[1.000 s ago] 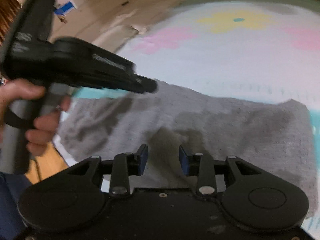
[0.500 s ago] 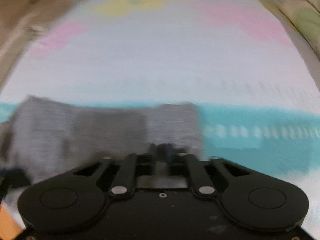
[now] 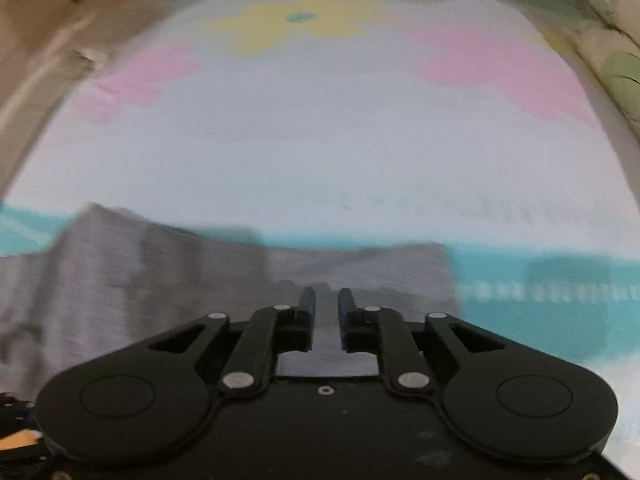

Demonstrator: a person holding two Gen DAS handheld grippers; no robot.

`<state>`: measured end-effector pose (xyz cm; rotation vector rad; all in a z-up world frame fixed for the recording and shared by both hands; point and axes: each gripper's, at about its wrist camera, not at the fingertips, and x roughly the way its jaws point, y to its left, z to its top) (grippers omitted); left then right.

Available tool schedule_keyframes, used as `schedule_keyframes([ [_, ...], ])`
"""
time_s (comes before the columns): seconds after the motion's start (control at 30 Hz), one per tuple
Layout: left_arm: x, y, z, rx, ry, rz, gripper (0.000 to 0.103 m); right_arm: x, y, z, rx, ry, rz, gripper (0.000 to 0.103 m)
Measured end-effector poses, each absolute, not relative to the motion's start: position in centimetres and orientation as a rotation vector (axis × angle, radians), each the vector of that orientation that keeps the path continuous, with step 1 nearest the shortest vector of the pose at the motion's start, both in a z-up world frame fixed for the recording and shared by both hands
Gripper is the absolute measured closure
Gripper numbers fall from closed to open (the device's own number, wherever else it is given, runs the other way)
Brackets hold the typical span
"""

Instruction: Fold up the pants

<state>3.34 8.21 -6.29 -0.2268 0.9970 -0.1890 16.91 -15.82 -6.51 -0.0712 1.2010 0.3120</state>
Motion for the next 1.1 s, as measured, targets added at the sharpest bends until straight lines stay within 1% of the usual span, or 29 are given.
schedule_keyframes([
  [0.1, 2.5, 11.3, -5.0, -0.285, 0.940, -0.125, 0.075, 16.3, -12.7, -5.0, -0.043, 1.181, 0.393, 0.083],
  [0.2, 1.8, 15.2, -4.0, -0.353, 0.925, -0.047, 0.075, 15.8, -9.8, -3.8, -0.042, 1.162, 0.467, 0.083],
  [0.33, 0.6, 20.4, -3.3, -0.383, 0.875, 0.112, 0.075, 15.5, -6.4, -2.4, -0.030, 1.155, 0.537, 0.082],
  [0.4, 0.0, 22.6, -3.4, -0.416, 0.870, 0.181, 0.068, 15.1, -4.7, -1.3, -0.016, 1.151, 0.562, 0.082],
  [0.47, -1.2, 24.7, -3.7, -0.463, 0.871, 0.221, 0.068, 15.2, -3.4, -1.0, -0.010, 1.145, 0.584, 0.082],
  [0.8, -4.6, 30.5, -7.3, -0.614, 0.919, 0.350, 0.068, 15.4, 2.5, -0.5, 0.028, 1.140, 0.660, 0.082],
  [0.93, -4.5, 31.6, -9.5, -0.768, 0.916, 0.341, 0.067, 14.6, 3.5, -0.5, 0.007, 1.139, 0.692, 0.082],
  [1.0, -4.3, 32.1, -10.2, -0.829, 0.906, 0.346, 0.061, 14.4, 3.6, -0.8, 0.001, 1.143, 0.697, 0.082],
  [1.1, -3.9, 32.5, -11.1, -0.902, 0.885, 0.357, 0.058, 14.4, 3.5, -1.3, -0.003, 1.151, 0.697, 0.082],
])
